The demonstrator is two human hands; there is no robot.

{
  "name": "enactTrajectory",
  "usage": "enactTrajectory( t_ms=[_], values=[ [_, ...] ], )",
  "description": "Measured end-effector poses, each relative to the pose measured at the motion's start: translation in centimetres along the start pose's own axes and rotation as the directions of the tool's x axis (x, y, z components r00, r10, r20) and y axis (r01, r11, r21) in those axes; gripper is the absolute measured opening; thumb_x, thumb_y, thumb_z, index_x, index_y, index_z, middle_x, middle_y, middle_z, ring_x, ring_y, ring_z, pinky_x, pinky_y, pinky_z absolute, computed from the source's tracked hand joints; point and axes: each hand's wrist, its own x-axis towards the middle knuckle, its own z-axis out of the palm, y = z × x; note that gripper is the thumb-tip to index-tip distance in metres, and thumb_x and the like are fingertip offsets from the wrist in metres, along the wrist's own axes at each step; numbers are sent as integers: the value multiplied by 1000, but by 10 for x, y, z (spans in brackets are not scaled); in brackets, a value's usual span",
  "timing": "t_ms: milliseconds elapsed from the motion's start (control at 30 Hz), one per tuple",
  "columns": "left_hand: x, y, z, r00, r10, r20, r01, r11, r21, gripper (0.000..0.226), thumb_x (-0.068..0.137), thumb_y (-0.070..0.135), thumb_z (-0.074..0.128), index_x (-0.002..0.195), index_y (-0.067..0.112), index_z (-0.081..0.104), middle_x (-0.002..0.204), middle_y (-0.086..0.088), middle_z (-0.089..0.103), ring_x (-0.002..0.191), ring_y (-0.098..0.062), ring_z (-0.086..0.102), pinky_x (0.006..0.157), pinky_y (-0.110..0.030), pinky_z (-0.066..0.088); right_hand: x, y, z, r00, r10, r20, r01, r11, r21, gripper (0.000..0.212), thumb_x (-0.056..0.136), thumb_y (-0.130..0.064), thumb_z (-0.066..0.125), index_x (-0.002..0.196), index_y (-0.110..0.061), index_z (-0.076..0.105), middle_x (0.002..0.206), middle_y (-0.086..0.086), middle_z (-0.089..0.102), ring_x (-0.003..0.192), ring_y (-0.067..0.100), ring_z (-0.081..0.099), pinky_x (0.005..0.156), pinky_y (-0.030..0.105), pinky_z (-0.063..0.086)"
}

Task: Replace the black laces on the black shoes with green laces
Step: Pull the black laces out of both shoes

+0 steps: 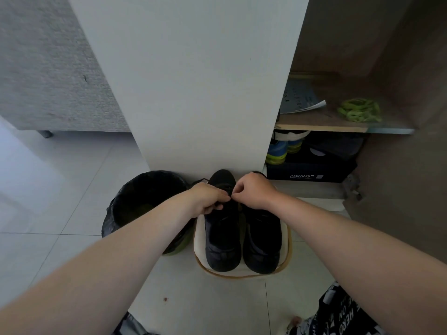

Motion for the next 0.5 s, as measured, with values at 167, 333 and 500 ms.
enactTrajectory(
  t_ms=[167,333,500],
  values=[
    [-1,1,-1,1000,6,19,-6,1000,-12,18,91,11,66,109,9,69,73,-2,62,47,-6,57,40,-15,32,1,0,-2,999,4,31,-5,1000,24,15,86,-39,69,72,-35,73,75,-19,67,88,12,66,90,37,53],
    [-7,4,-3,987,159,-3,-153,958,241,12,88,18,70,100,18,74,68,4,65,52,-10,54,40,-16,33,-4,-6,-3,997,11,81,-9,1000,-21,14,90,-36,61,80,-27,66,82,-8,64,88,19,62,86,36,47],
    [-8,7,1,965,260,-42,-218,878,426,26,79,21,76,99,18,61,71,1,64,57,-14,58,48,-17,43,1,-10,-6,998,59,-25,-58,996,69,15,89,-31,58,75,-25,56,84,0,65,82,24,61,67,35,46]
  ],
)
